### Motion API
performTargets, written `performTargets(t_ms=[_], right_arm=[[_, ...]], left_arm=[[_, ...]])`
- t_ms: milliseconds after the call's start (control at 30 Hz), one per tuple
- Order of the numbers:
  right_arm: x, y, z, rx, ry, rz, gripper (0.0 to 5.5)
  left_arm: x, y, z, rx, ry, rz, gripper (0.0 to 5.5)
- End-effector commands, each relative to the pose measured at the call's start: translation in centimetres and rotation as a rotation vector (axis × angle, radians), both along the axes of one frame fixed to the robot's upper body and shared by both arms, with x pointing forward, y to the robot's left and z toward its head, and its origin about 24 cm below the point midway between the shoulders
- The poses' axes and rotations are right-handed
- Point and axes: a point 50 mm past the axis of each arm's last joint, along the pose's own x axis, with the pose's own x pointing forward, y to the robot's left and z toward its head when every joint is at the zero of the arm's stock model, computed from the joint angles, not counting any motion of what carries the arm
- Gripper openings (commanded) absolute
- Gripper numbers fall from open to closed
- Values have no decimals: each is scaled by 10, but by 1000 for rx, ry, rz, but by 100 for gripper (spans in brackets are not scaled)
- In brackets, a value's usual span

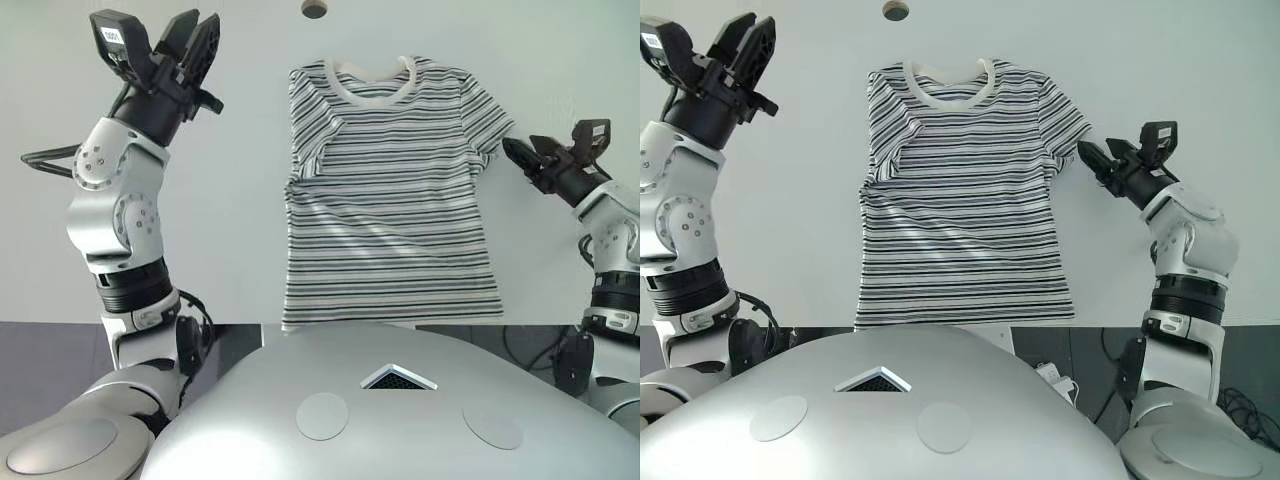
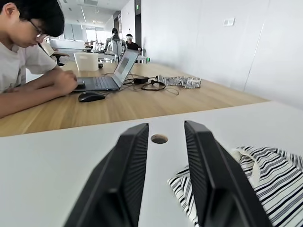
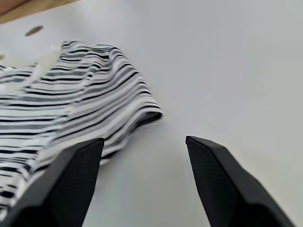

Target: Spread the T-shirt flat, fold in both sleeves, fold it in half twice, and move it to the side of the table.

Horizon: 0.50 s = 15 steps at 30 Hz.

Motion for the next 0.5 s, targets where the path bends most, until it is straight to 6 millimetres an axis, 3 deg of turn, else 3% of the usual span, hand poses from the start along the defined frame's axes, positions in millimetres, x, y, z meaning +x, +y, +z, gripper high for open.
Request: performTargets(t_ms=[33, 467, 500], right_arm=[[14, 1, 4, 3, 27, 32, 328], [28, -1, -10, -19, 59, 25, 328], [29, 0, -10, -16, 57, 29, 307]], left_arm=[[-2, -3, -10, 13, 26, 10, 139], [-3, -13, -18, 5, 59, -23, 139], [-3, -14, -18, 5, 60, -24, 142]])
